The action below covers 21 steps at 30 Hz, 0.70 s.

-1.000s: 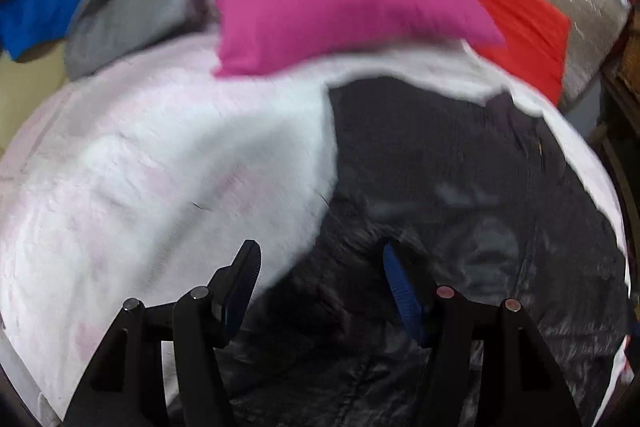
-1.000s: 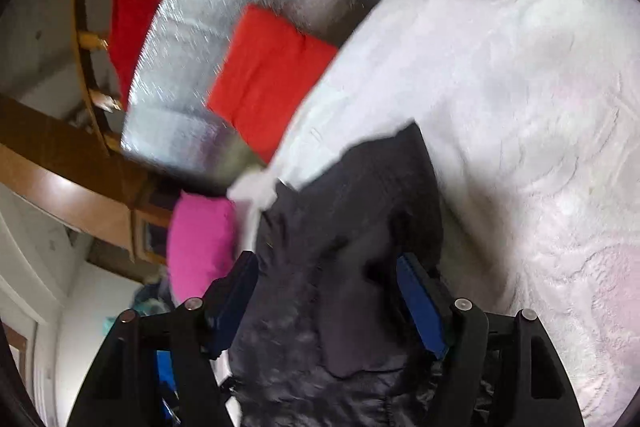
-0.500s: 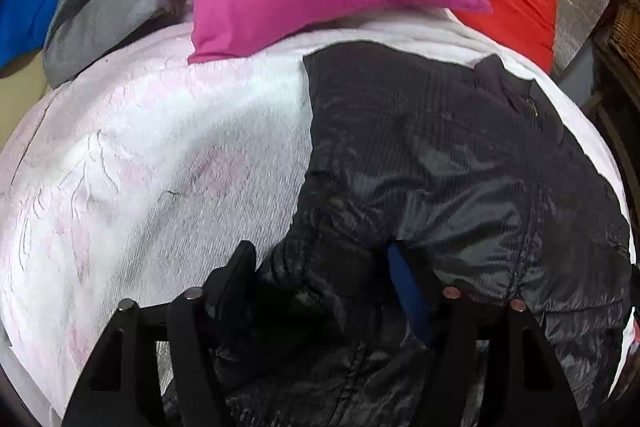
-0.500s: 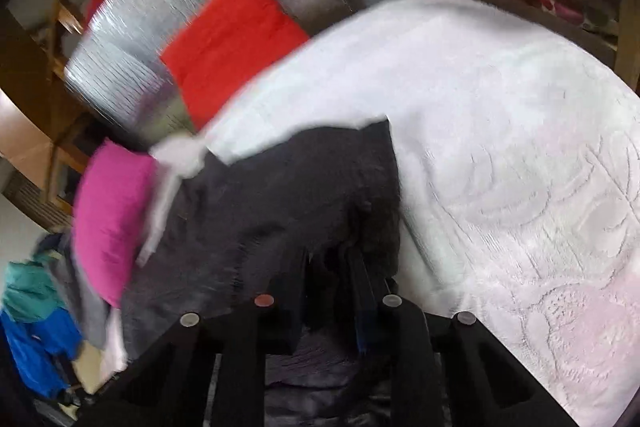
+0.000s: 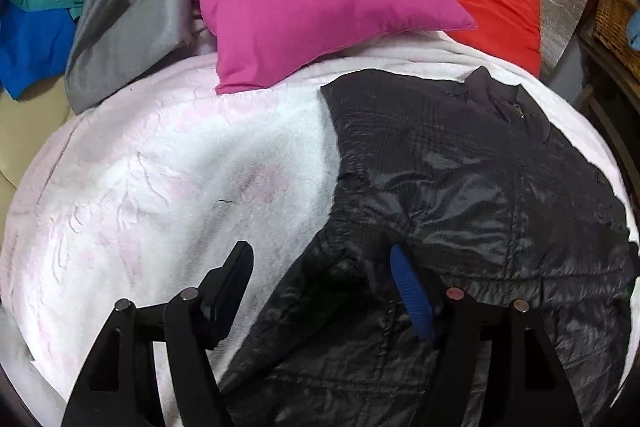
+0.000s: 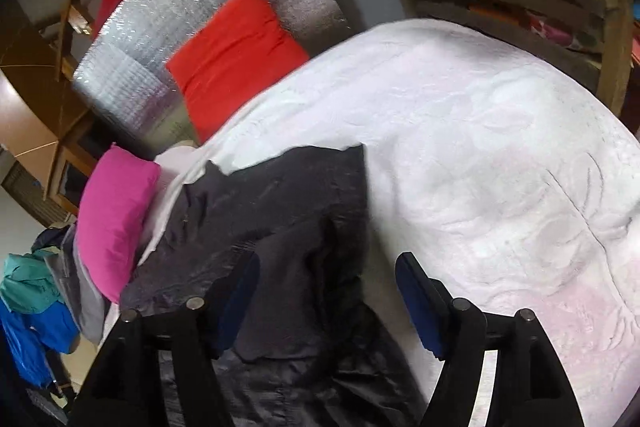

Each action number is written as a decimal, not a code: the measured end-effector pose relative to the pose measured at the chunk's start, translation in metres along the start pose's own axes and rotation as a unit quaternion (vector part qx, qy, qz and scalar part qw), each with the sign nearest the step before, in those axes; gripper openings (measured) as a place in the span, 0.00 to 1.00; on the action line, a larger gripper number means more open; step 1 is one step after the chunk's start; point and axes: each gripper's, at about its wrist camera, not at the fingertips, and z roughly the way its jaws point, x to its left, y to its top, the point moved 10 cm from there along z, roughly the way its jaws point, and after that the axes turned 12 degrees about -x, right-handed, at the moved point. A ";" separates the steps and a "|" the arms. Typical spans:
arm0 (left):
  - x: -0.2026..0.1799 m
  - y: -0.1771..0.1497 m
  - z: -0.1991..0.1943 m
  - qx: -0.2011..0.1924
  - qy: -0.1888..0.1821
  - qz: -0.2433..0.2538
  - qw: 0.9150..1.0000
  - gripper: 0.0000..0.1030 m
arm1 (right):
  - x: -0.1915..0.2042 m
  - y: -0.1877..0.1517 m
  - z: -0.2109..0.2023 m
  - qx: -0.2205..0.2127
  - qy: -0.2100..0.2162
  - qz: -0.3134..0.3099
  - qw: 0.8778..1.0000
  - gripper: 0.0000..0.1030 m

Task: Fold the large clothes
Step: 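Smooth the folded jacket side with the right gripper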

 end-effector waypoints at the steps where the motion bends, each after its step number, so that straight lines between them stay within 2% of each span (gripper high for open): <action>1: 0.005 -0.001 0.002 0.002 0.000 -0.004 1.000 0.73 | -0.004 -0.003 0.003 0.008 0.004 0.013 1.000 0.72; 6: 0.014 0.003 0.016 0.017 -0.040 -0.075 0.996 0.73 | -0.001 -0.018 0.022 0.043 0.034 0.032 0.998 0.72; 10: 0.008 0.009 0.022 0.015 -0.057 -0.098 0.993 0.73 | 0.007 -0.039 0.044 0.082 0.050 0.045 0.994 0.72; 12: 0.000 0.011 0.025 0.012 -0.053 -0.088 0.995 0.73 | 0.006 -0.049 0.053 0.098 0.037 0.045 0.993 0.72; 17: -0.017 0.014 0.033 -0.006 0.000 -0.004 1.000 0.73 | 0.007 -0.051 0.054 0.082 0.025 0.048 0.995 0.74; 18: -0.019 0.013 0.036 -0.006 0.008 0.010 1.000 0.73 | 0.008 -0.052 0.055 0.075 0.027 0.049 0.996 0.77; 21: -0.024 0.011 0.038 -0.007 0.014 0.024 1.000 0.73 | 0.012 -0.055 0.057 0.069 0.026 0.026 0.997 0.82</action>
